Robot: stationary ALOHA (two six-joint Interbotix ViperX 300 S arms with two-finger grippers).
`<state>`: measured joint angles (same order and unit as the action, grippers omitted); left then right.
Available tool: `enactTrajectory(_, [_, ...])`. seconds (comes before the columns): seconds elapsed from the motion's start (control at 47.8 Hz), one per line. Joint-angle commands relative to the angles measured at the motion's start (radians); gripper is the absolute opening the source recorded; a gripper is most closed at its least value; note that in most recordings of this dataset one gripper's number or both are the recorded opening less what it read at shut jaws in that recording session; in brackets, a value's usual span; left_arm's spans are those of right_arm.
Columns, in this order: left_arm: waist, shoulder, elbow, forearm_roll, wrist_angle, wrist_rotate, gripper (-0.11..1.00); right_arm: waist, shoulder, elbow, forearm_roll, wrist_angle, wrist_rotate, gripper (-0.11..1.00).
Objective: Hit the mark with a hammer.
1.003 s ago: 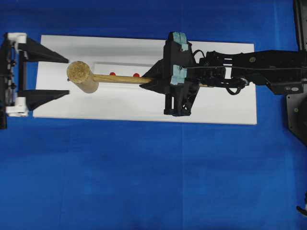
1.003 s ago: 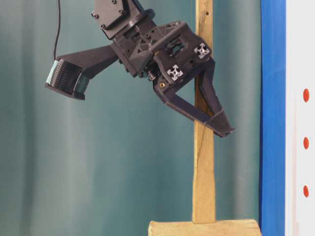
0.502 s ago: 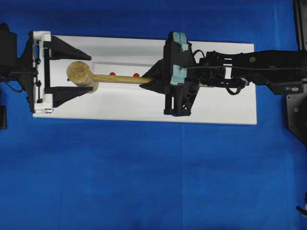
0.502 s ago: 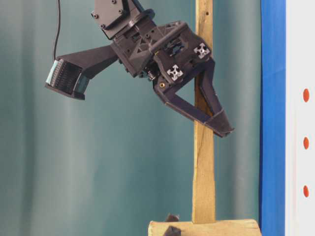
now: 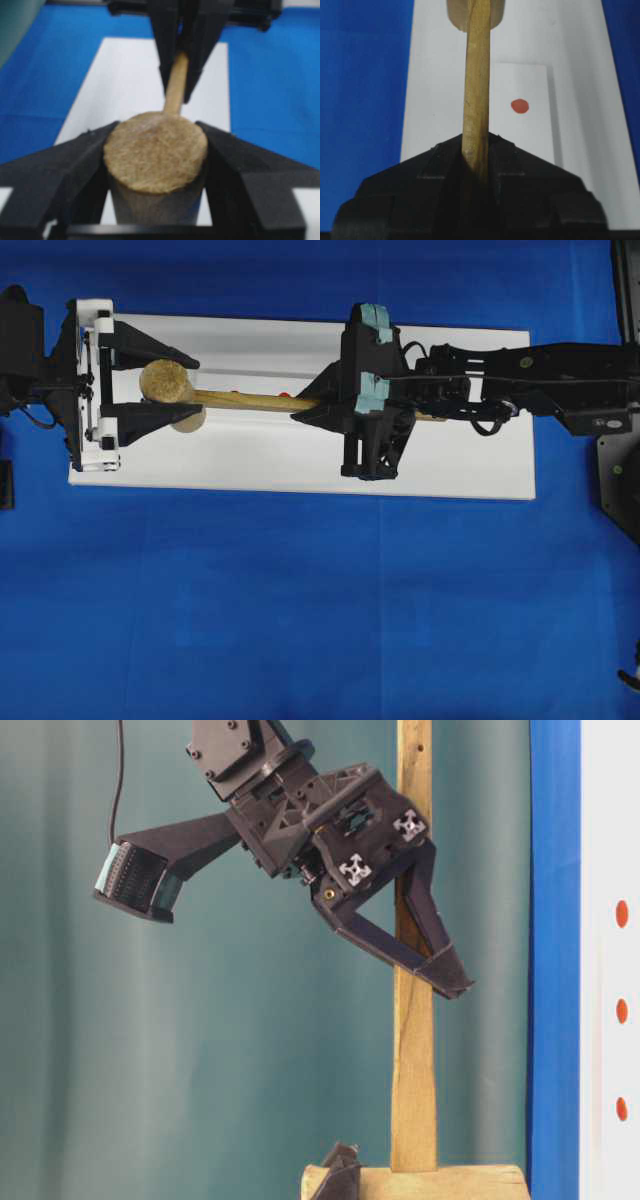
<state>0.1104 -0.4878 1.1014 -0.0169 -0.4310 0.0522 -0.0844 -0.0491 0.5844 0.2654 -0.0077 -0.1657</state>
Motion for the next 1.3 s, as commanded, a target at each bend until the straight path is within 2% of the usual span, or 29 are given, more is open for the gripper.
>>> enactTrajectory(0.0, [0.002,-0.009,-0.017,0.0,0.006,-0.003,0.45,0.006,-0.017,-0.028,0.0,-0.006,-0.005,0.02])
enactTrajectory(0.564, [0.002,-0.011,-0.017,-0.002,0.021,-0.005,0.45,0.006,-0.017,-0.028,0.0,-0.005,-0.005,0.04])
enactTrajectory(0.627, [0.002,-0.011,-0.017,0.0,0.021,-0.008,0.45,0.005,-0.017,-0.028,0.0,-0.005,-0.002,0.14])
enactTrajectory(0.69, [0.002,-0.009,-0.017,-0.002,0.026,-0.014,0.45,0.005,-0.017,-0.028,0.0,-0.005,-0.002,0.28])
enactTrajectory(0.857, [0.002,-0.014,-0.025,-0.005,0.06,-0.049,0.45,0.009,-0.017,-0.028,-0.002,-0.005,-0.005,0.78])
enactTrajectory(0.899, [0.003,-0.018,-0.028,-0.008,0.074,-0.08,0.45,0.011,-0.018,-0.028,-0.002,-0.008,-0.005,0.88])
enactTrajectory(0.941, [0.006,-0.021,-0.029,-0.009,0.084,-0.112,0.45,0.014,-0.017,-0.028,-0.003,-0.009,-0.005,0.92])
enactTrajectory(1.066, [0.018,-0.038,-0.029,-0.009,0.12,-0.252,0.45,0.021,-0.018,-0.031,-0.015,-0.009,-0.005,0.87])
enactTrajectory(1.15, [0.032,-0.051,-0.026,-0.009,0.152,-0.379,0.45,0.029,-0.018,-0.035,-0.034,-0.009,-0.005,0.87])
enactTrajectory(1.275, [0.038,-0.067,-0.023,-0.009,0.202,-0.637,0.45,0.038,-0.017,-0.043,-0.052,-0.011,-0.005,0.87])
